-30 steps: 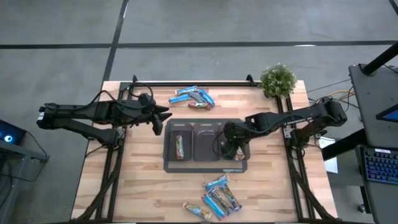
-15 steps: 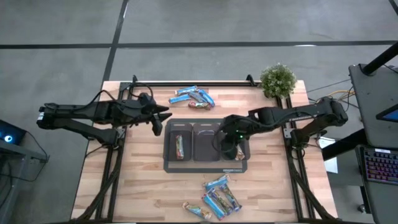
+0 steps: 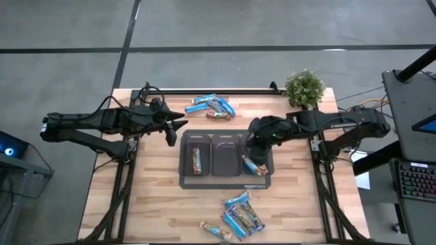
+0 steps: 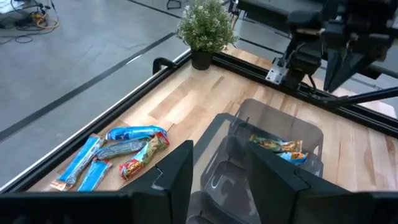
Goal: Pick and place Granola Bars by type
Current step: Put the yellow granola bar into the right black bin
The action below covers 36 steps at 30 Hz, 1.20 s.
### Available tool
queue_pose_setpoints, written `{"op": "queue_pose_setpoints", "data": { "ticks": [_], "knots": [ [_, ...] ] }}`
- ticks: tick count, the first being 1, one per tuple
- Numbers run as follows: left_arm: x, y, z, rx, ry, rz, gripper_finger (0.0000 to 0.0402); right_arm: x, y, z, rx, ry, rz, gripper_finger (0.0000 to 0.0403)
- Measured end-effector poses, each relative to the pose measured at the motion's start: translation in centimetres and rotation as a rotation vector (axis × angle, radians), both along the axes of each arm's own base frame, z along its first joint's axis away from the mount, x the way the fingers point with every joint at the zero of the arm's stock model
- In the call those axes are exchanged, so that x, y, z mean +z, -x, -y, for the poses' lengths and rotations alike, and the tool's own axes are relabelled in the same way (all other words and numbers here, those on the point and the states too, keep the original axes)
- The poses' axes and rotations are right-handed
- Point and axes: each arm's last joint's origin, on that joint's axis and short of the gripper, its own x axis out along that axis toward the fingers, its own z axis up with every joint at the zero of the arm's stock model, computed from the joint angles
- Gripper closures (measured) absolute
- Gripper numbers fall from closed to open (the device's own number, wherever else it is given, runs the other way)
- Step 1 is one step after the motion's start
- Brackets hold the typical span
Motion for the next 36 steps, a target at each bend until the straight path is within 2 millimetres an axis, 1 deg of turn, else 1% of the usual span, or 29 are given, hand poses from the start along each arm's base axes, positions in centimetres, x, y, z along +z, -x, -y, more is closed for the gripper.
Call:
{"op": "queue_pose_setpoints", "data": {
  "ticks": [3,9,14,22,27,36],
  "knots": [
    [0.0,0.0,0.0,-0.008,-0.004,-0.004,0.0273,0.3,0.4,0.1,-0.006,0.004,0.013,0.0394],
    [-0.1,-0.1,0.2,-0.091,-0.014,-0.020,0.0273,0.7,0.8,0.2,-0.020,0.017,0.031,0.0394],
    [0.0,-0.2,0.4,-0.162,0.006,-0.013,0.0273,0.5,0.9,0.2,-0.021,0.016,0.023,0.0394],
    [0.1,-0.7,1.3,-0.338,0.028,0.004,0.0273,-0.2,0.9,0.2,-0.021,0.019,0.000,0.0394],
    [0.0,-1.2,1.9,-0.384,-0.008,0.004,0.0273,-0.1,1.0,0.2,-0.021,0.018,0.001,0.0394],
    [-0.4,-2.3,2.1,-0.392,-0.011,-0.007,0.0273,0.7,1.8,0.3,-0.021,0.014,0.032,0.0394]
  ]
}}
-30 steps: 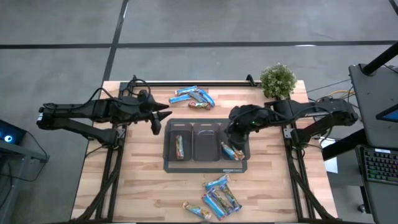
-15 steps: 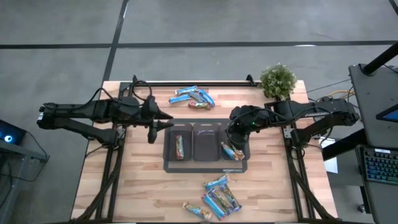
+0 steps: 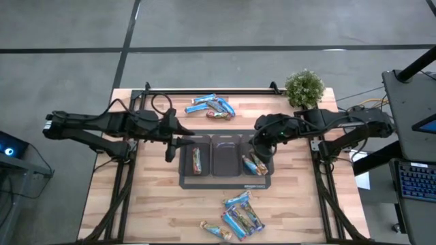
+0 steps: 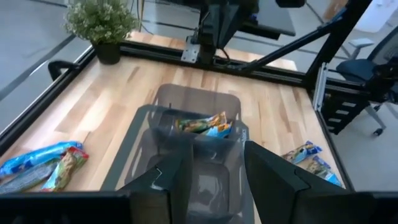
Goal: Pick and place Granola Bars by type
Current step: Put the yellow granola bar into the right black bin
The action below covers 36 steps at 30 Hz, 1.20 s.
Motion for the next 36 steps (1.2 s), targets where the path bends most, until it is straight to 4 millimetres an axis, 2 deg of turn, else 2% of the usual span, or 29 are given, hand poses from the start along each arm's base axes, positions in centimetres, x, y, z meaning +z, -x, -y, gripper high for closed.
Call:
{"op": "queue_pose_setpoints", "data": {
  "ticks": [5,13,26,31,36],
  "knots": [
    [-0.2,-1.0,1.1,-0.093,-0.030,0.014,0.0273,0.2,0.6,0.1,-0.014,0.014,-0.009,0.0394],
    [-1.1,-2.0,4.3,-0.248,-0.063,-0.024,0.0273,-0.1,1.1,0.2,-0.022,0.022,-0.060,0.0394],
    [-0.4,-4.1,8.2,-0.439,-0.053,-0.048,0.0273,-0.1,1.3,0.2,-0.024,0.032,-0.071,0.0394],
    [-1.0,-5.6,9.0,-0.451,0.033,-0.162,0.0273,-0.1,1.3,0.2,-0.028,0.029,-0.070,0.0394],
    [-0.6,-7.0,9.9,-0.476,-0.016,-0.304,0.0273,-0.1,1.3,0.2,-0.057,0.002,-0.068,0.0394]
  ]
}}
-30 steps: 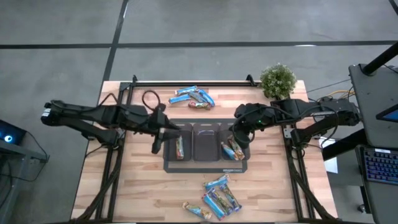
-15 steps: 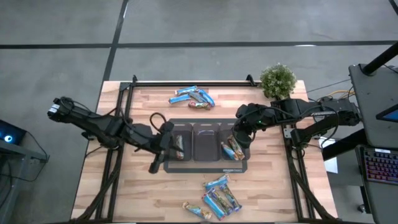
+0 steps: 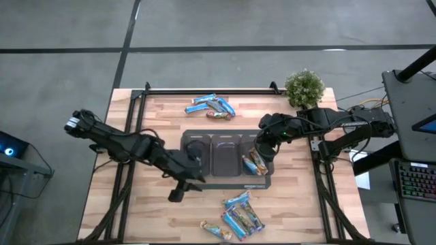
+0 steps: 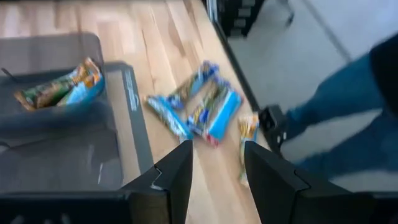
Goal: Pick and place Granola Bars by type
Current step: Put the yellow granola bar into the right black bin
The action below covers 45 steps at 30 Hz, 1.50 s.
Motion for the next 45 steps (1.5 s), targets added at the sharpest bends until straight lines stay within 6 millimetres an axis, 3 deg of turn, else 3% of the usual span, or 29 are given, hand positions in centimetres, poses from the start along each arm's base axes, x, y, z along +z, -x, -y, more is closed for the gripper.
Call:
{"op": "queue_pose_setpoints", "data": {
  "ticks": [7,14,26,31,40,45],
  "knots": [
    [0.7,-1.4,1.1,-0.157,-0.151,-0.104,0.0272,-0.1,0.1,0.0,-0.015,-0.004,-0.008,0.0394],
    [0.7,-1.9,1.7,-0.287,-0.138,-0.118,0.0268,-0.3,0.4,0.2,-0.060,0.013,-0.040,0.0394],
    [-0.2,-2.2,3.9,-0.259,-0.170,-0.118,0.0163,-0.3,0.4,0.2,-0.030,0.039,-0.049,0.0394],
    [-1.6,-2.7,6.1,-0.321,-0.187,-0.126,0.0158,-0.4,0.4,0.2,0.002,0.065,-0.055,0.0394],
    [-6.4,-4.2,10.6,-0.353,-0.271,-0.211,0.0159,-0.5,0.4,0.2,0.008,0.069,-0.062,0.0394],
    [-8.0,-5.4,12.5,-0.362,-0.284,-0.223,0.0159,-0.7,0.4,0.2,0.010,0.071,-0.073,0.0394]
  ]
}}
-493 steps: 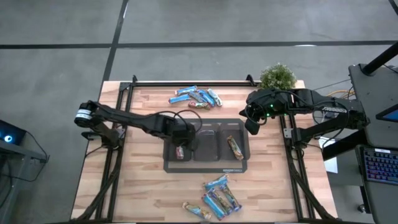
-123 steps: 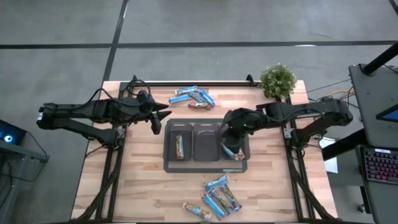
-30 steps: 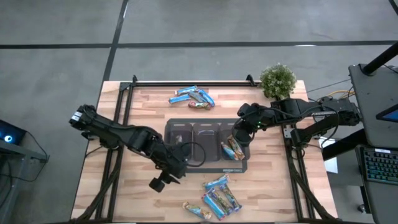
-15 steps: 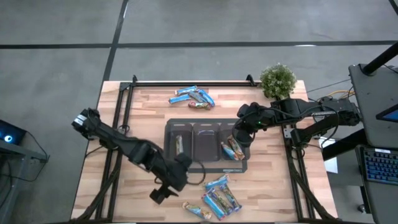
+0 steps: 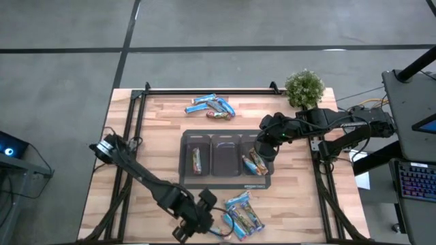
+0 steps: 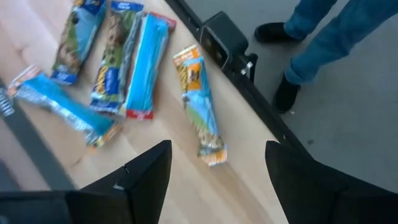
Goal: Pick and place Granola Bars by type
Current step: Put the yellow granola bar into the right black bin
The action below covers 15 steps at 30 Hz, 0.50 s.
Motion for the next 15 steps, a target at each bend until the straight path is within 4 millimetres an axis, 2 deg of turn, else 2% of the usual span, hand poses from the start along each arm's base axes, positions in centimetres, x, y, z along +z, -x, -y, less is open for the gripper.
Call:
{"op": "queue_pose_setpoints", "data": {
  "ticks": [7,15],
  "knots": [
    [-2.0,-1.6,1.6,0.028,0.026,-0.002,0.0159,-0.3,0.1,0.0,0.001,0.001,-0.022,0.0394],
    [-4.0,-2.2,2.4,0.030,0.019,-0.021,0.0159,-0.4,0.1,0.0,0.001,0.003,-0.024,0.0394]
  ]
}}
